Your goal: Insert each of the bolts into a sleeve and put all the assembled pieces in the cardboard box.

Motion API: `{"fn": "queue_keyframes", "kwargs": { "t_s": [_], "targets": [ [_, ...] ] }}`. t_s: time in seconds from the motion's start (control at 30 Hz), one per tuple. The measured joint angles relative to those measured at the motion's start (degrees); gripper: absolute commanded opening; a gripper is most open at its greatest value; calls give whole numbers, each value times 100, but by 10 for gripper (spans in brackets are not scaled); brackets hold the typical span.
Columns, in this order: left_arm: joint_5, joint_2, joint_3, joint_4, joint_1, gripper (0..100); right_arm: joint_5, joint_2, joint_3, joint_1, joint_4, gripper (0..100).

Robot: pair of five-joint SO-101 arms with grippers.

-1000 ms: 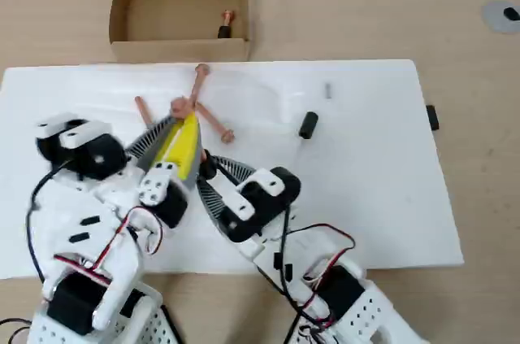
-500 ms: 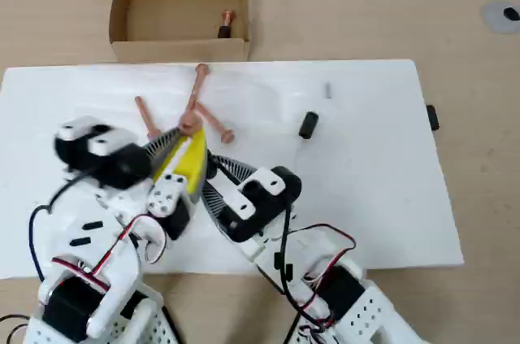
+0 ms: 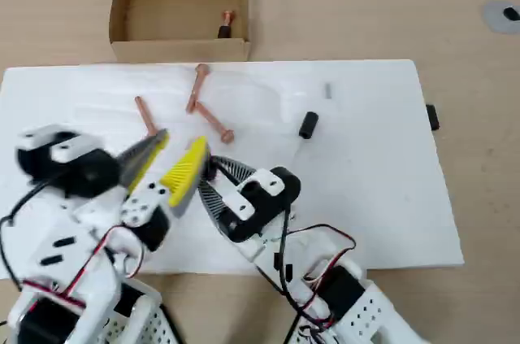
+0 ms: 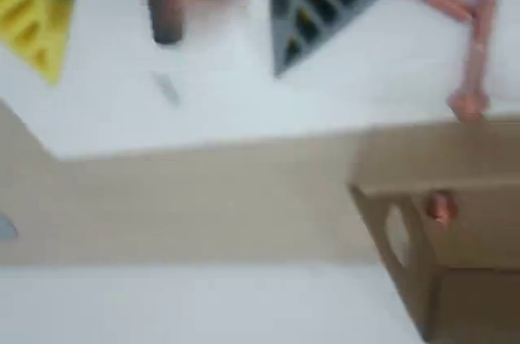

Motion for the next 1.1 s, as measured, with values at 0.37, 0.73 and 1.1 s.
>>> {"fn": "queue_keyframes", "kwargs": {
  "t_s": [0.37,0.73,1.1],
  "targets": [
    [-114,132,-1222,809,-352,192,26,0,-897,176,1143,12],
    [-897,2585,-1679,1626,-2479,143,527,2752,-3596,1143,-18,9],
    [-914,2699,-1679,2374,-2479,132,369,6760,-6303,1547,-1319,9]
  ]
}}
